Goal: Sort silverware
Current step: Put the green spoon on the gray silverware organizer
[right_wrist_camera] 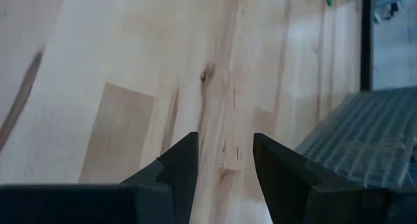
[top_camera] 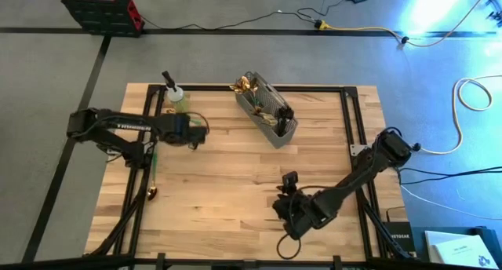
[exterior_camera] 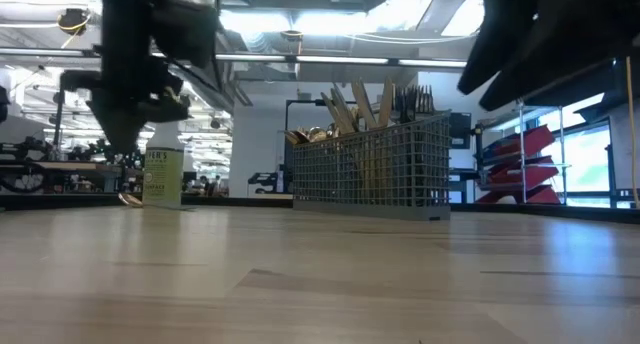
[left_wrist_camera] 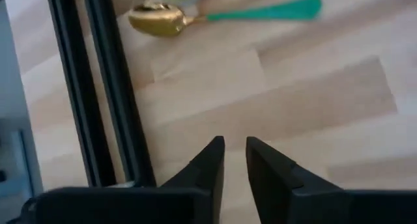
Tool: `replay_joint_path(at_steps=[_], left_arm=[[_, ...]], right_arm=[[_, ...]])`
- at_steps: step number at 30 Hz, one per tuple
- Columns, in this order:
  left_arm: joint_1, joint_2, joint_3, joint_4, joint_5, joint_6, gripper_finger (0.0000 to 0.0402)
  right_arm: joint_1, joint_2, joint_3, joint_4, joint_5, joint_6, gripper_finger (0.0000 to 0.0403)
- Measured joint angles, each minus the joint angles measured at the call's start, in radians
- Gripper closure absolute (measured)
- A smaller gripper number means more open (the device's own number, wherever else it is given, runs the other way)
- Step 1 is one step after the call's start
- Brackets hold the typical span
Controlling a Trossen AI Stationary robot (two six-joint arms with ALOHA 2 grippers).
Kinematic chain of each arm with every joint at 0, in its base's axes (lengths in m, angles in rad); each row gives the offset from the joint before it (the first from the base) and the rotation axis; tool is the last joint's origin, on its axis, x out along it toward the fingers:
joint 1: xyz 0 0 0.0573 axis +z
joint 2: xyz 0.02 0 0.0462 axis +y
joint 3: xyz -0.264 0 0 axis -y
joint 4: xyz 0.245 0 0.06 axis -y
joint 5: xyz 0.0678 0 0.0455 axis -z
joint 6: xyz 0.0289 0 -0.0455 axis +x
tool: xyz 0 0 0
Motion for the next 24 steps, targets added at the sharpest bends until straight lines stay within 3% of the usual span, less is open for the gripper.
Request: replay_joint_path(at_steps=[4,11,24], left_arm=[[0.172,0.0,0.0,0.07,0.007,0.145,0.032],[0.387,0.0,-0.03,0.121,0.031,0.24,0.0269],[0.637,0.017,-0.129,0.315,0.072,0.331,0.0263]], right_arm=[[-0.018,0.0,0.0,0.04,-0.035,-0.063,0.0272],[-0.008,0.0,0.0,0.026,-0.058,-0.04,0.0272],[0.018,0.0,0.0,0.008,-0.063,0.015,0.0272]])
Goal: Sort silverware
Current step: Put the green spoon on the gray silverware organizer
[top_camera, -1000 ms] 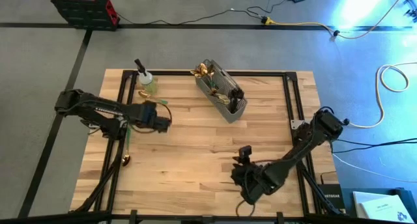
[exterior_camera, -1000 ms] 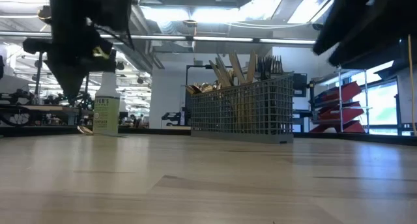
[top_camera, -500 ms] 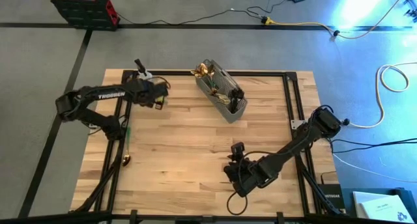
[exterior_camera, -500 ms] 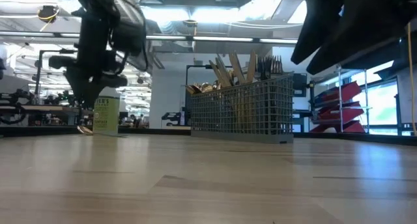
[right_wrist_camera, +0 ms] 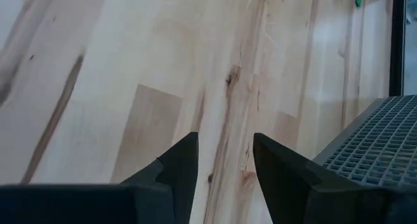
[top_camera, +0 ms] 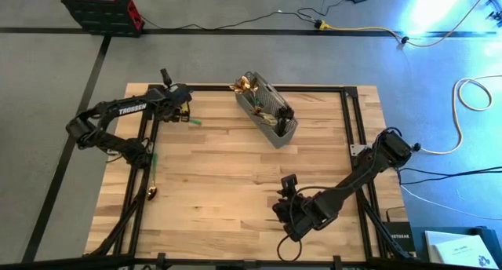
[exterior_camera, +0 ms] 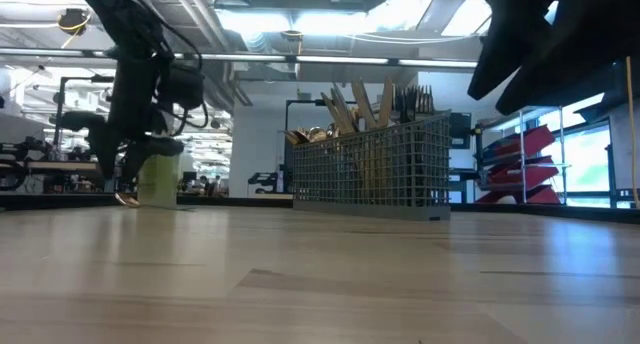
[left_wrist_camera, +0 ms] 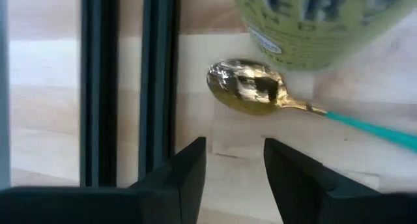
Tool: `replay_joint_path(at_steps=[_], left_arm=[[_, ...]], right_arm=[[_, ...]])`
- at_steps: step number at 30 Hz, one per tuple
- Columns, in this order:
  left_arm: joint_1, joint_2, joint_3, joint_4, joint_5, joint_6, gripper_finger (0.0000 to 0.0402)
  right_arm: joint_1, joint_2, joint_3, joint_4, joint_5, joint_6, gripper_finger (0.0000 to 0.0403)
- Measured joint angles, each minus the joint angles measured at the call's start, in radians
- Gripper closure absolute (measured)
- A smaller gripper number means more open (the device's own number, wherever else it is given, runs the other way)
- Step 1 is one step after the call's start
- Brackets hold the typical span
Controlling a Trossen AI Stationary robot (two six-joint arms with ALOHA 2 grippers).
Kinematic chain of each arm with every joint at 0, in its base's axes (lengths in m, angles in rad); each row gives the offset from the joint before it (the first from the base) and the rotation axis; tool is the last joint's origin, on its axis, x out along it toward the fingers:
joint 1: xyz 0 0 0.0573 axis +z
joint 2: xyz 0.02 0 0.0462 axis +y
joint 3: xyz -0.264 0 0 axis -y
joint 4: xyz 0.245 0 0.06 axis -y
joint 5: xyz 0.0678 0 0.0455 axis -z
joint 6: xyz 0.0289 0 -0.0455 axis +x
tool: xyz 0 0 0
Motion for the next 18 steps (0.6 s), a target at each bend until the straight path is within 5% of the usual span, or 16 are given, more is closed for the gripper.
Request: replay_joint_path(at_steps=[10,18], left_arm=[[0.029,0.067,0.0,0.135,0.097,0.092,0.0263],[0.004,0.095,0.0,0.126,0.076,0.107,0.0263]], right_arm=[[0.0,0.0,0.0,0.0,0.0,0.006,0.0272],[0.0,0.0,0.001,0.0,0.0,0.006,0.0272]])
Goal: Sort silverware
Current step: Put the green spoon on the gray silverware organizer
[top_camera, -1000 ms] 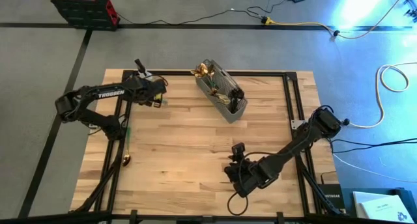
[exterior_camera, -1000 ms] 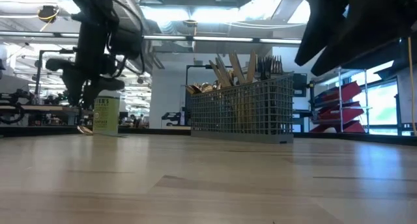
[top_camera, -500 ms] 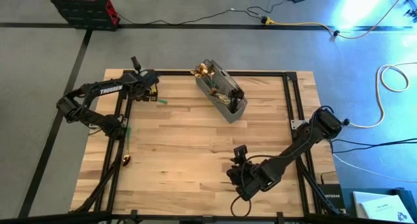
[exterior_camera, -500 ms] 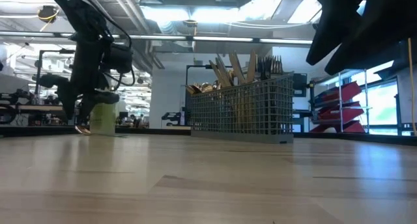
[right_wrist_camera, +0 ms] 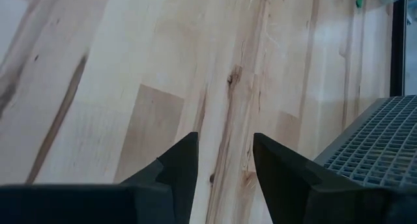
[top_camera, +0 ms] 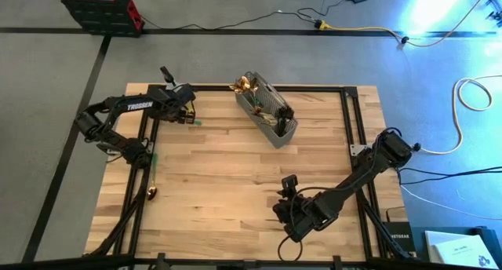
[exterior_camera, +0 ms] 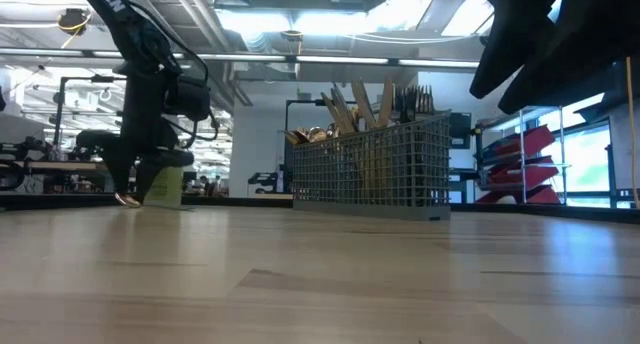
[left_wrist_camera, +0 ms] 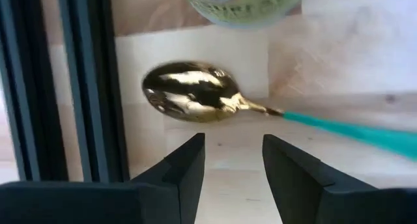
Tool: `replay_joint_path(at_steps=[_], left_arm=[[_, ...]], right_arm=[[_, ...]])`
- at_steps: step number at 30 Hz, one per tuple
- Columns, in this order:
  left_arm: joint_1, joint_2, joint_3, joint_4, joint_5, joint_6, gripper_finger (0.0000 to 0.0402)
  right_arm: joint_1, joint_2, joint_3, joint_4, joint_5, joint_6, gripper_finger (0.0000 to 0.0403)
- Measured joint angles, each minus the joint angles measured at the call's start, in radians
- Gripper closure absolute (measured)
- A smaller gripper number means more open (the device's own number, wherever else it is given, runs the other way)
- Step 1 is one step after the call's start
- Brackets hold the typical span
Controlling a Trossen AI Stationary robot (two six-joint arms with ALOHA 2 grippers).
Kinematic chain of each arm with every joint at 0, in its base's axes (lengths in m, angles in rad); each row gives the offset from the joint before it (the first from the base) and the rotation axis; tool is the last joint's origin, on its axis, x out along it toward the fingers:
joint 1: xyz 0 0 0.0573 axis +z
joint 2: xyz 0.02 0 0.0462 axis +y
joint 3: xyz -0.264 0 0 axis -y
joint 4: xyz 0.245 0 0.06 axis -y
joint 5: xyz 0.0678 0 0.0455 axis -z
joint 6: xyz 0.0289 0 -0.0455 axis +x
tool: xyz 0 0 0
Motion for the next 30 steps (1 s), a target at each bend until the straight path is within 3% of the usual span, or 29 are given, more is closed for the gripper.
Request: replay_joint_path(at_steps=[3,10,17,21,25,30], left_arm=[[-0.001,0.0,0.0,0.016,0.006,0.028,0.0263],[-0.062,0.0,0.0,-0.04,0.178,0.292,0.0263],[-0.153,0.0,0.005,-0.037,-0.03,0.594,0.0263],[-0.208,0.0,0.029,-0.037,-0.061,0.735,0.0263],[-0.258,0.0,0.033,-0.018,-0.077,0.97,0.0263],[-0.305,0.0,0.058,-0.089,-0.162,1.136,0.0263]], right_arm=[[0.0,0.0,0.0,0.0,0.0,0.0,0.0272],[0.0,0.0,0.0,0.002,-0.002,0.0,0.0272],[0.0,0.0,0.0,0.007,-0.007,0.0,0.0272],[0.0,0.0,0.0,0.008,-0.007,0.004,0.0272],[0.0,0.0,0.0,0.012,-0.007,0.006,0.0272],[0.0,0.0,0.0,0.016,-0.008,0.008,0.0272]])
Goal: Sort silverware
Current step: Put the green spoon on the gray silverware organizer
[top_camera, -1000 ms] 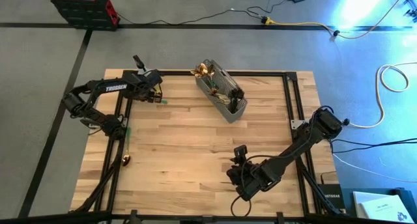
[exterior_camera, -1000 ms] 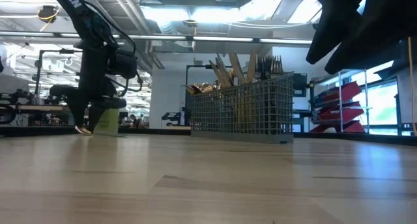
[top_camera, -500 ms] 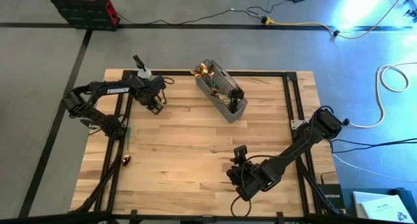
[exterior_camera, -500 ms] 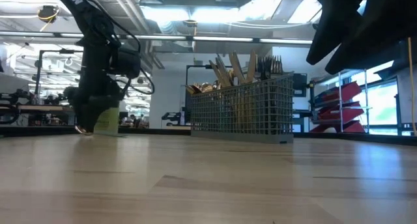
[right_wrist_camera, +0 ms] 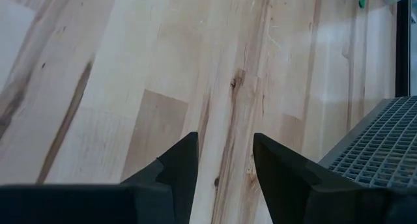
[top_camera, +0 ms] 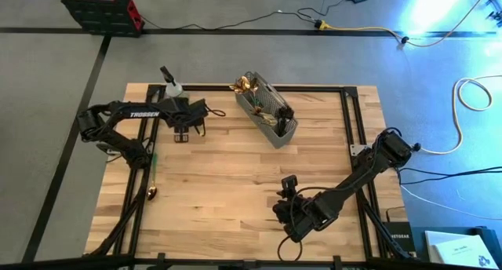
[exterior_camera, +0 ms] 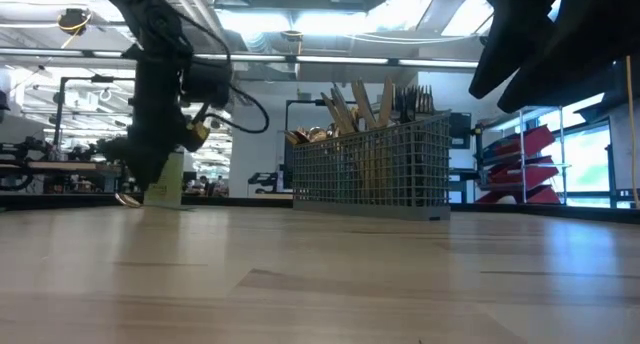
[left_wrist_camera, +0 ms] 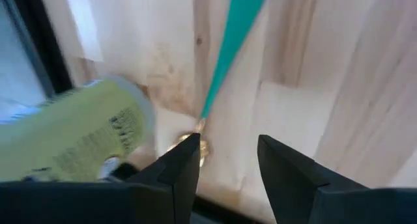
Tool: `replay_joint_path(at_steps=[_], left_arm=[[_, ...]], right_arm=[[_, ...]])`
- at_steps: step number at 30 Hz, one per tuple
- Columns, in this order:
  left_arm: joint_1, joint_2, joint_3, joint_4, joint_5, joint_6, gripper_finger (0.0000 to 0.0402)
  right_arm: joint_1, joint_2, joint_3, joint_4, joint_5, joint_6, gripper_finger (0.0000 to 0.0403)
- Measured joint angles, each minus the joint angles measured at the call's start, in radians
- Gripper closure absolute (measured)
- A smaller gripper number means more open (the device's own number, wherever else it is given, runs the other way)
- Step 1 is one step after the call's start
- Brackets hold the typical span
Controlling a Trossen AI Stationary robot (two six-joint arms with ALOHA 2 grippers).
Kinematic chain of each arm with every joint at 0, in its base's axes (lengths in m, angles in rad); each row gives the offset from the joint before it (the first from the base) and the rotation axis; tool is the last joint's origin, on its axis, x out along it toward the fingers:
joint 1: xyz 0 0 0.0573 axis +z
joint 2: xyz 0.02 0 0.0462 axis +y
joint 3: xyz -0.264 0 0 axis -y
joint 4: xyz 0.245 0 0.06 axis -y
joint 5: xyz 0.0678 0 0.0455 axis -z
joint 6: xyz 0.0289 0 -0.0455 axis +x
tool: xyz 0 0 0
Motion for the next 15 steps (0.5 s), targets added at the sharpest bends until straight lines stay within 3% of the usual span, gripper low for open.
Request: replay_joint_path(at_steps=[10,15], left_arm=[[0.036,0.065,0.025,-0.075,-0.055,0.367,0.0263],[0.049,0.131,0.024,-0.036,-0.054,0.44,0.0263]], right_arm=[[0.0,0.0,0.0,0.011,-0.012,0.0,0.0272],[0.0,0.0,0.0,0.015,-0.024,0.0,0.0272]])
